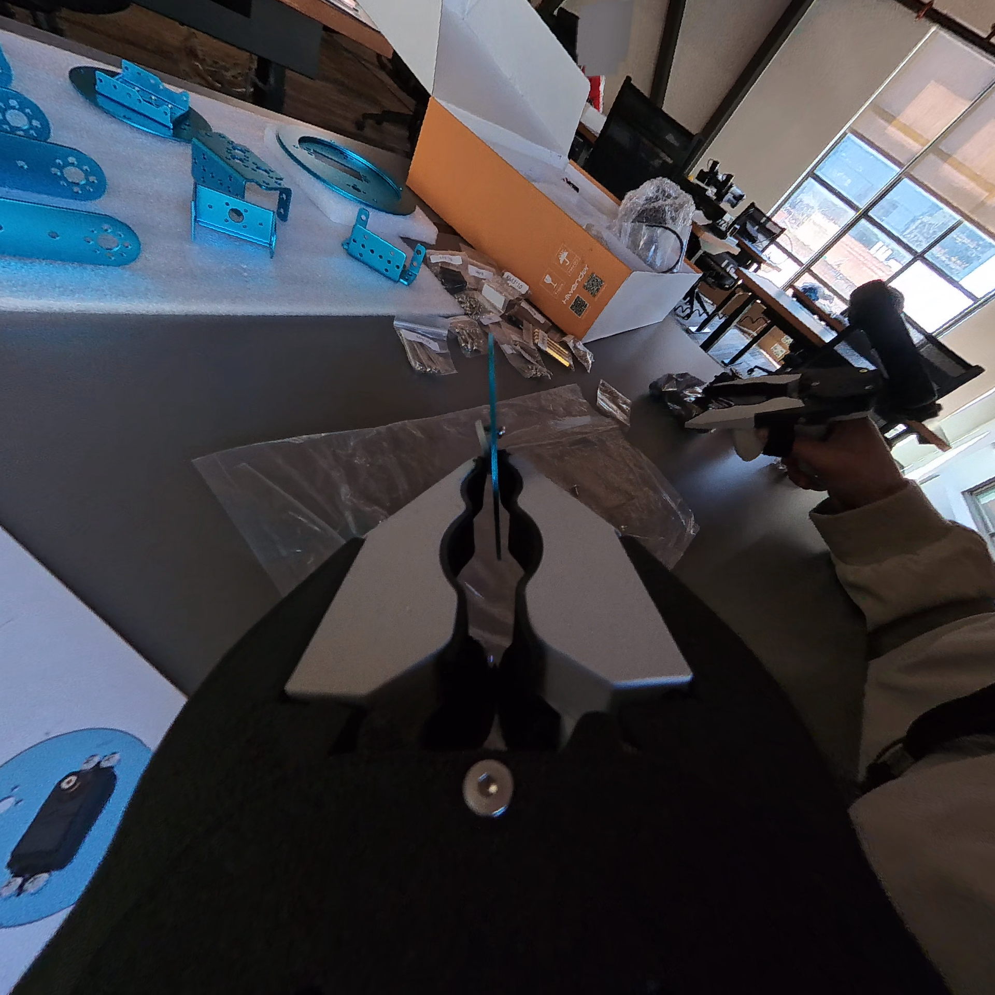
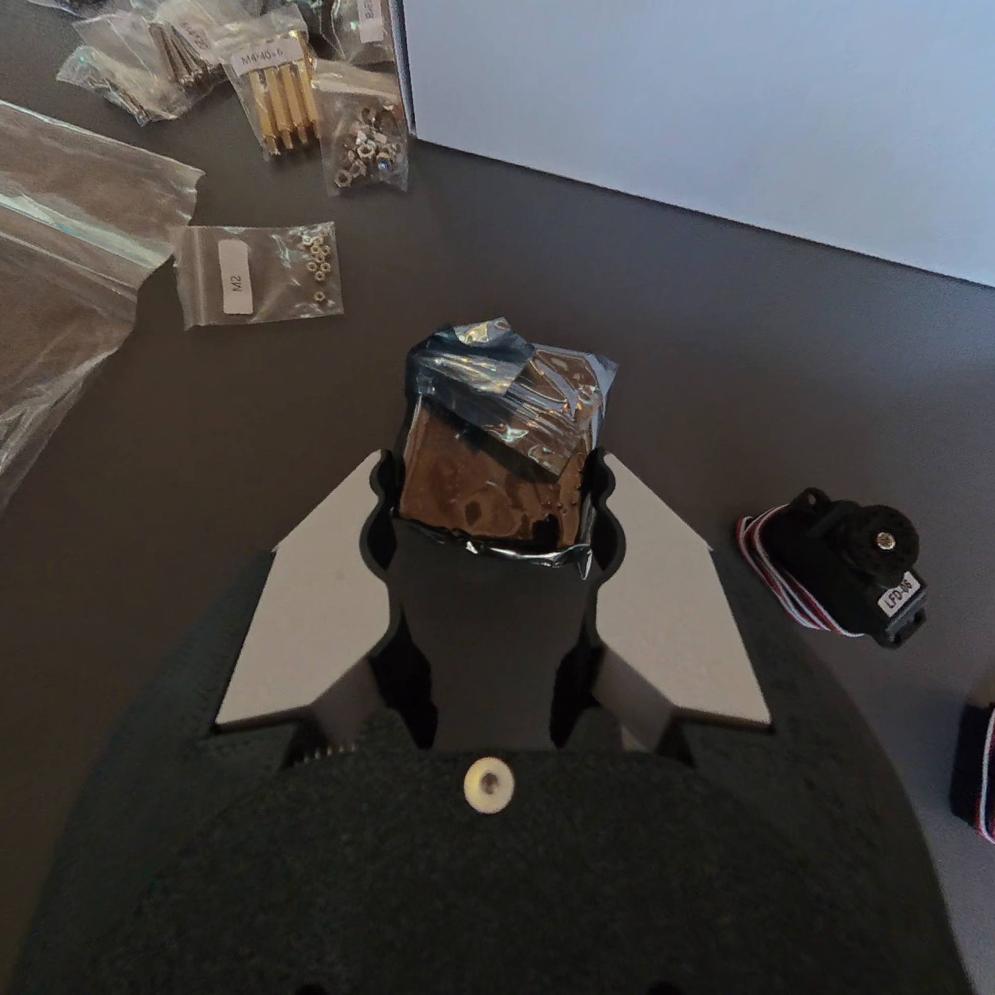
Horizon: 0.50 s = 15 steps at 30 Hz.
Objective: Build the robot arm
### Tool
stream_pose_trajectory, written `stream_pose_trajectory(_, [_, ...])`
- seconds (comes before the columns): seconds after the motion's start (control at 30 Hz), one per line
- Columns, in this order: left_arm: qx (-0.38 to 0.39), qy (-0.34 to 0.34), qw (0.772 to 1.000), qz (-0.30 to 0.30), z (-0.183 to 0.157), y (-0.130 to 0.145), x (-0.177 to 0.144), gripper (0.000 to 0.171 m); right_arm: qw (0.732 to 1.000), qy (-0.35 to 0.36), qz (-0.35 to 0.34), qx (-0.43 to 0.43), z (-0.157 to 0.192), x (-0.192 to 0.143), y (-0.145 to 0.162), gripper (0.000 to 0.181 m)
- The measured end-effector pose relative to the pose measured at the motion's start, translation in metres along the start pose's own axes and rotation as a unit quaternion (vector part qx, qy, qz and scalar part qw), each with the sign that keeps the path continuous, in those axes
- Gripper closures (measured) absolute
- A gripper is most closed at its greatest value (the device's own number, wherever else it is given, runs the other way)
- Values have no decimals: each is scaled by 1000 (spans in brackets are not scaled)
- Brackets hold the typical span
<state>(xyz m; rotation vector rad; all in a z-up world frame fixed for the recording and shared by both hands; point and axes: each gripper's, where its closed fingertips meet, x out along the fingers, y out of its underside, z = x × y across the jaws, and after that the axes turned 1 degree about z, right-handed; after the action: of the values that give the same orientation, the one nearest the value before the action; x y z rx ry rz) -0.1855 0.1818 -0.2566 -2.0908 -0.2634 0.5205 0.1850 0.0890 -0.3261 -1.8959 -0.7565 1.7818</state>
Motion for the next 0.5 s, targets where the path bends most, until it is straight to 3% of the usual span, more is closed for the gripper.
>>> stream_pose_trajectory(0.5, [9,5,1000,24,-3,7,15,168,1000,2,-5,-3,0,3,2,102])
